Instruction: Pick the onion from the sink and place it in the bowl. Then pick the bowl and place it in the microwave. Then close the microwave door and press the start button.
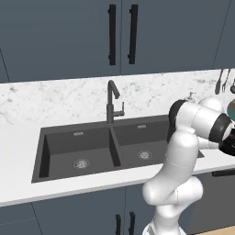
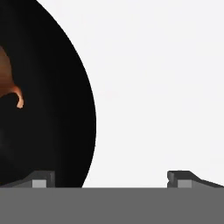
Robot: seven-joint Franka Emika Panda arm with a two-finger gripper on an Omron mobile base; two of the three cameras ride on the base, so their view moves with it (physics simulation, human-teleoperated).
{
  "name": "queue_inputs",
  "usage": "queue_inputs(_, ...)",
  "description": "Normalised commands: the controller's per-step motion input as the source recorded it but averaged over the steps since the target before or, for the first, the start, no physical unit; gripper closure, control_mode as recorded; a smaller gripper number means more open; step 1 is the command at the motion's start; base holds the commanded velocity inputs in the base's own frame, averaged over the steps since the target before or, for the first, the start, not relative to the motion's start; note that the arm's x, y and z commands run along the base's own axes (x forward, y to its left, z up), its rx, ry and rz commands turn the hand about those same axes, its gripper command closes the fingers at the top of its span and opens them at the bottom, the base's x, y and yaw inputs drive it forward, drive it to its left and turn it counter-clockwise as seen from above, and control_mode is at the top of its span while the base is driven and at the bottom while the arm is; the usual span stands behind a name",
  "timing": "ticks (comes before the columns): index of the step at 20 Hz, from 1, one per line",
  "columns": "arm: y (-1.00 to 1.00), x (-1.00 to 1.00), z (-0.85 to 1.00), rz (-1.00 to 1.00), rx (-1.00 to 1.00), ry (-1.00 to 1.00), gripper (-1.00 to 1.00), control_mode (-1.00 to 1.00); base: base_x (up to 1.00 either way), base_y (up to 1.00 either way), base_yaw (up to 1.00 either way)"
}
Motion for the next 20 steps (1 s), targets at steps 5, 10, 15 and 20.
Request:
queue_inputs(5,-0.58,0.06,0.0,0.02,0.05,0.12,-1.0,-1.0,0.0,0.0,0.0)
queue_inputs(10,-0.62,0.0,0.02,0.0,0.15,0.05,-1.0,-1.0,0.0,0.0,0.0)
queue_inputs(15,-0.58,0.0,-0.08,0.0,0.09,0.04,-1.0,-1.0,0.0,0.0,0.0)
queue_inputs(20,-0.55,0.0,-0.06,0.02,0.08,0.0,1.0,-1.0,0.0,0.0,0.0)
